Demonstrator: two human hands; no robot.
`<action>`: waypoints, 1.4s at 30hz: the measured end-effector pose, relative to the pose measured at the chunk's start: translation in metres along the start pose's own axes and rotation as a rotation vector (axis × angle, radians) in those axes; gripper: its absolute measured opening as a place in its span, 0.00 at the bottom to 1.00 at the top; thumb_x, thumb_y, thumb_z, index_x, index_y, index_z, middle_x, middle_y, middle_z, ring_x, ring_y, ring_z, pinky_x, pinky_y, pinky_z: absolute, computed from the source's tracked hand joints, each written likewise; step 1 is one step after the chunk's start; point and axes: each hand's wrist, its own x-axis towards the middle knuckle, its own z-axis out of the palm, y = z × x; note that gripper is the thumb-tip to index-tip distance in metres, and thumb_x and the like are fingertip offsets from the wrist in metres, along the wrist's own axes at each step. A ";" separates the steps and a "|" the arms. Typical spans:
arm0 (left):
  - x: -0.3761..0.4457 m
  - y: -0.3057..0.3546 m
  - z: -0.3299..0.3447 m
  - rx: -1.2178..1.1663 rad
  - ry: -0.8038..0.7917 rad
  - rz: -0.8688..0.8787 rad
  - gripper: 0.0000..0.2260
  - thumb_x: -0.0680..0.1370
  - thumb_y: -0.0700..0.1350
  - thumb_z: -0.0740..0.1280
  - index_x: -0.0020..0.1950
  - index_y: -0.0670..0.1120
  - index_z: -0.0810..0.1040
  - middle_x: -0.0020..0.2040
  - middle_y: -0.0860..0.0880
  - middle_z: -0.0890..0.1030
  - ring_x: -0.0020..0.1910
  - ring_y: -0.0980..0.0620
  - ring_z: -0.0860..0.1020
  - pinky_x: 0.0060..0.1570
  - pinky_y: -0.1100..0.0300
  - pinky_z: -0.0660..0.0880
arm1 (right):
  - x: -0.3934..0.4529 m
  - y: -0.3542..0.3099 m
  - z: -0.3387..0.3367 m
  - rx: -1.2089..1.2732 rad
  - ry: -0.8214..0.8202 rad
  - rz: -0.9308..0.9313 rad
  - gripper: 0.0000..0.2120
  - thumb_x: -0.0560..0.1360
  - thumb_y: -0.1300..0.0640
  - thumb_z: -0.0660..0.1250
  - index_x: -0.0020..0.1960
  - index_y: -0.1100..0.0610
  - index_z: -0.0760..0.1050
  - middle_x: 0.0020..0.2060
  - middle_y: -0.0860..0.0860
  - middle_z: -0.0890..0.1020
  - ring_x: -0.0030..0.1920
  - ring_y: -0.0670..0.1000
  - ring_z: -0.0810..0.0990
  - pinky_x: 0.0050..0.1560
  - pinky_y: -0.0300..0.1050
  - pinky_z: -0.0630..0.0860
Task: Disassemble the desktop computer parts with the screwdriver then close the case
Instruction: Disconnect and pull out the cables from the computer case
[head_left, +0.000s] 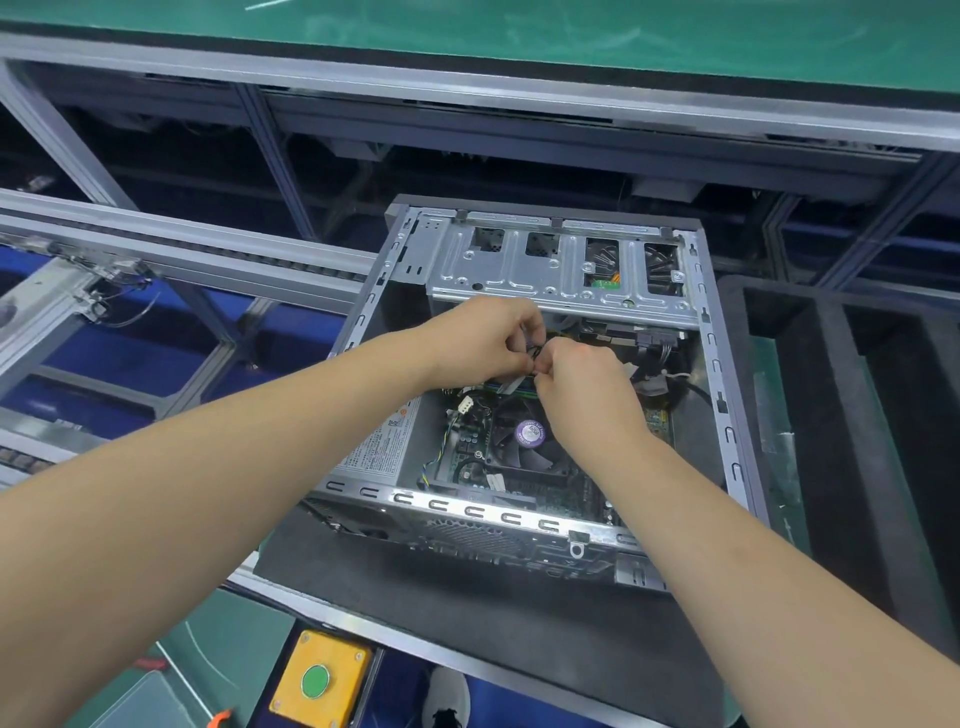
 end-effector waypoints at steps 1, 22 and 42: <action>-0.001 0.001 -0.001 -0.019 -0.010 0.006 0.08 0.78 0.41 0.71 0.55 0.49 0.76 0.40 0.52 0.85 0.36 0.58 0.80 0.35 0.63 0.76 | 0.000 0.000 0.000 0.008 -0.002 0.003 0.07 0.82 0.62 0.64 0.55 0.57 0.80 0.48 0.56 0.84 0.50 0.59 0.80 0.42 0.49 0.68; -0.003 0.004 -0.001 -0.122 0.003 0.020 0.09 0.76 0.37 0.69 0.52 0.48 0.75 0.43 0.49 0.83 0.43 0.47 0.82 0.45 0.48 0.81 | -0.002 0.003 -0.004 0.320 0.055 0.043 0.11 0.77 0.65 0.68 0.54 0.54 0.69 0.40 0.51 0.83 0.45 0.55 0.80 0.34 0.43 0.70; 0.000 0.004 -0.001 -0.085 0.030 0.033 0.08 0.74 0.37 0.70 0.50 0.46 0.76 0.43 0.49 0.82 0.42 0.50 0.81 0.43 0.54 0.79 | -0.005 -0.004 0.001 0.077 0.022 -0.107 0.19 0.79 0.69 0.61 0.67 0.58 0.63 0.36 0.54 0.76 0.36 0.58 0.73 0.29 0.50 0.64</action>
